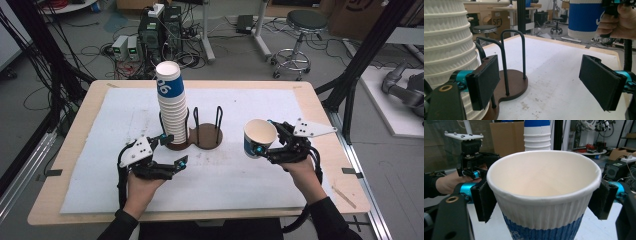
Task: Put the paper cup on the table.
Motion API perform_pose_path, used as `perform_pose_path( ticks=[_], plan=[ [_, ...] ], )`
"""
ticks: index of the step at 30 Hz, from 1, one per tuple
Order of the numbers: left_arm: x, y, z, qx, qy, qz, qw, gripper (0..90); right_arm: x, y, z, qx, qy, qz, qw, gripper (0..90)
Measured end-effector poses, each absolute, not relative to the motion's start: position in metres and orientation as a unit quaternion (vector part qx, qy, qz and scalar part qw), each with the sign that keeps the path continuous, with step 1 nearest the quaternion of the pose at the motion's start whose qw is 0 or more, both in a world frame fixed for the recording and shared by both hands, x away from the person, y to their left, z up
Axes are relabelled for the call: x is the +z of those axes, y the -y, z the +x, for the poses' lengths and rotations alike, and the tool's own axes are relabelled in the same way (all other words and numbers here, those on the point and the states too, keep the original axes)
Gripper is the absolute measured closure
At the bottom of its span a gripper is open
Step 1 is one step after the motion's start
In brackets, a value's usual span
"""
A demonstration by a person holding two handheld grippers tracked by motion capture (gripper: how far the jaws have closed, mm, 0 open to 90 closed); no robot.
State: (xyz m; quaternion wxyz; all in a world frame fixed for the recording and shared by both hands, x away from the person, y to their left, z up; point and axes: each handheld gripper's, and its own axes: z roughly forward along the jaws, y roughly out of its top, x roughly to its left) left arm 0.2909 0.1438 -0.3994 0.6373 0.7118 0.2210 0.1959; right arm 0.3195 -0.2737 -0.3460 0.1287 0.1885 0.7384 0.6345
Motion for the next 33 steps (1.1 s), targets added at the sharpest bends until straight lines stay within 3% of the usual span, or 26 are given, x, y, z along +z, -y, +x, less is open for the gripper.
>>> perform_pose_path(
  ticks=[13, 33],
  plan=[
    [-0.4, -0.146, 0.292, 0.195, -0.228, 0.708, 0.639, 16.8, -0.339, 0.288, 0.331, 0.625, -0.735, 0.203, 0.169, 21.9],
    [-0.401, -0.144, 0.293, 0.191, -0.226, 0.709, 0.64, 16.7, -0.348, 0.305, 0.365, 0.618, -0.717, 0.258, 0.196, 21.9]
  ],
)
